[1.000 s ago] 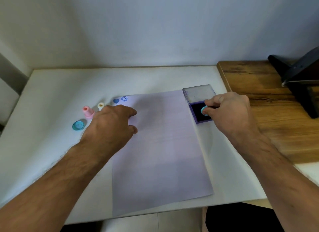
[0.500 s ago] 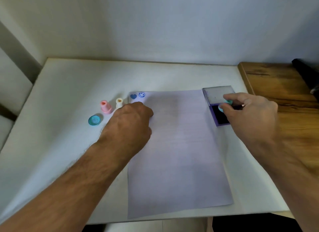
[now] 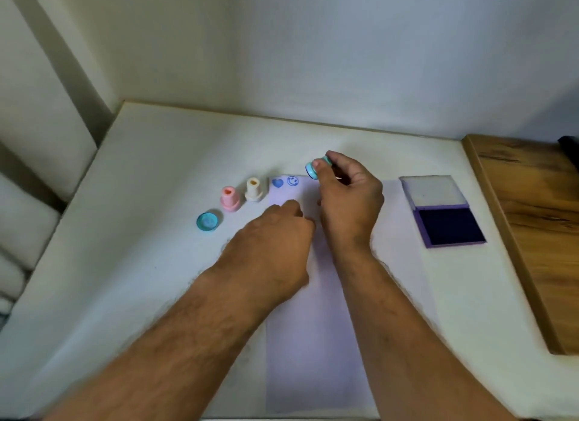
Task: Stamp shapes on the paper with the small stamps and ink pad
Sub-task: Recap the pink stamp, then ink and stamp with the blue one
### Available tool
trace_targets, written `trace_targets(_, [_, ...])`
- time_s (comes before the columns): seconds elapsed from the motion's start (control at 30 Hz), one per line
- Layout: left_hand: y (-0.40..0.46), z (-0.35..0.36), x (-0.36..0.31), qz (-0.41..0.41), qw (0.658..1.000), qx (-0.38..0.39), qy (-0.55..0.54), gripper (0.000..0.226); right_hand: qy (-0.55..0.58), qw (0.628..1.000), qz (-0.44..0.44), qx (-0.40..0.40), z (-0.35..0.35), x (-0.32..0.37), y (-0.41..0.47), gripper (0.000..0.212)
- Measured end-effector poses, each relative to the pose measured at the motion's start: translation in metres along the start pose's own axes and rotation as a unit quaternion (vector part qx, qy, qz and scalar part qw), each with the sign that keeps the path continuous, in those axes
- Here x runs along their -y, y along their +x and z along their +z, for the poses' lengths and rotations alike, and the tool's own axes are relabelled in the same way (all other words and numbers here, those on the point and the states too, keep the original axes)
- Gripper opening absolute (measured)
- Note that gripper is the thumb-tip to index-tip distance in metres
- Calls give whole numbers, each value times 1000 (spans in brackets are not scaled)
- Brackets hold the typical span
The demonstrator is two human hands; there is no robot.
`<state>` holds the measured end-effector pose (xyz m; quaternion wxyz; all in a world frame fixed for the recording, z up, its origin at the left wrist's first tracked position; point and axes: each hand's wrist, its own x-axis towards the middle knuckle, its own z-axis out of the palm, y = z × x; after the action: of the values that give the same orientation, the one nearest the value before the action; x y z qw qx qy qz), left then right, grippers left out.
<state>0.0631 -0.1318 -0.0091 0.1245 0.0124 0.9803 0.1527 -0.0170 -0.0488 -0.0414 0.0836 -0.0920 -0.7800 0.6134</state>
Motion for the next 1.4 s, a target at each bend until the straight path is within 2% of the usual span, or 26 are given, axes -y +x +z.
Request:
trace_targets(0.33, [-2,4,7,25,999,-37,-29,48,-37,997,-60,-2,4,-12,1,22])
trace_targets(0.7, [-2,2,9,38,998,-7,-42,54,-72,995,-64,7,7,-15,2,22])
trace_targets(0.97, [-2,3,11,38,999,1,-34,49,-84,993,-81,22,10,-14,2,21])
trace_targets(1.13, [0,2,10,33,999,13,-22,56,-156,982,-95,51,7,-3,13,17])
trace_targets(1.4, [1,2,11,34,999,34,-6,66,-201,968,-64,137,-2,7,31,20])
